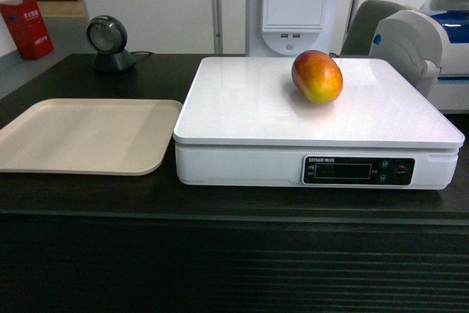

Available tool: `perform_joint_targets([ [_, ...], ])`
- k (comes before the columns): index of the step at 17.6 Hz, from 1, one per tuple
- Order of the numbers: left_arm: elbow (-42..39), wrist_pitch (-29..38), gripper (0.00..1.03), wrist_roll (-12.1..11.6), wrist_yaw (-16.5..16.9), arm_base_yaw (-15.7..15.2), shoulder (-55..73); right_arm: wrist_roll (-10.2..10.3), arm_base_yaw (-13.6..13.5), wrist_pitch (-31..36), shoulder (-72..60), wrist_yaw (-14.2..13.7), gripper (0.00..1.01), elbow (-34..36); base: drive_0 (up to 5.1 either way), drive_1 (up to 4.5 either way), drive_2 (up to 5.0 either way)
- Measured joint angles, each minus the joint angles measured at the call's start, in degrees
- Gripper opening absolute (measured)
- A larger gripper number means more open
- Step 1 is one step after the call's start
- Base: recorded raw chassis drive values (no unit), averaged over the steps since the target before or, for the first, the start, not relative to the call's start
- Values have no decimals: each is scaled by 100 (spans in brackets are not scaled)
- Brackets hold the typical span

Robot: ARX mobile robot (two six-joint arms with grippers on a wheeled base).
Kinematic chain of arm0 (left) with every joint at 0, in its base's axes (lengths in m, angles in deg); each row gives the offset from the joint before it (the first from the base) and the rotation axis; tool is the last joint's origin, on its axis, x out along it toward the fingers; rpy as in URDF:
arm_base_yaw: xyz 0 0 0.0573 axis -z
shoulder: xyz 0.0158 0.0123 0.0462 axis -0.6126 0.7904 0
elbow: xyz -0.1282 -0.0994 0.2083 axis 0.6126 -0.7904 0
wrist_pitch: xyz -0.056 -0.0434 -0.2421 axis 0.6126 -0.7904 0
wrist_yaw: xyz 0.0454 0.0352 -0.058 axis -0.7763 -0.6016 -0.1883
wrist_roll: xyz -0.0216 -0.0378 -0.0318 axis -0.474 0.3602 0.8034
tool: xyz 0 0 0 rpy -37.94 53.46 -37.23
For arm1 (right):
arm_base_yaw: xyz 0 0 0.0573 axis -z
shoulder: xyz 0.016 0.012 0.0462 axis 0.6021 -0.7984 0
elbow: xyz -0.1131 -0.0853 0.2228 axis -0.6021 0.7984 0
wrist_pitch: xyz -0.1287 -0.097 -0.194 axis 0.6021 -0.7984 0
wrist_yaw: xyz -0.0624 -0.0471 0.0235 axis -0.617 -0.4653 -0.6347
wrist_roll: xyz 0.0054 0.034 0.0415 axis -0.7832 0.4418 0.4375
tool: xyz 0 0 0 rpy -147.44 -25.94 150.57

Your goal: Place dark red mango on scale at checkout

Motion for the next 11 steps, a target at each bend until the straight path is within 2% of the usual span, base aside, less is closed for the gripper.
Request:
perform_joint_targets([
  [4,-793,192,98,-50,-682,-170,-848,0,0,2,0,0,98,0,0,0,0],
  [6,-1043,192,98,-48,-804,-153,-1169,0,0,0,0,0,98,0,0,0,0],
  [8,-1276,144,98,-39,-1095,-103,-1510,0,0,0,2,0,98,0,0,0,0],
  [11,-1486,39,98,140,-1279,-76,-1790,0,0,0,0,0,98,0,0,0,0],
])
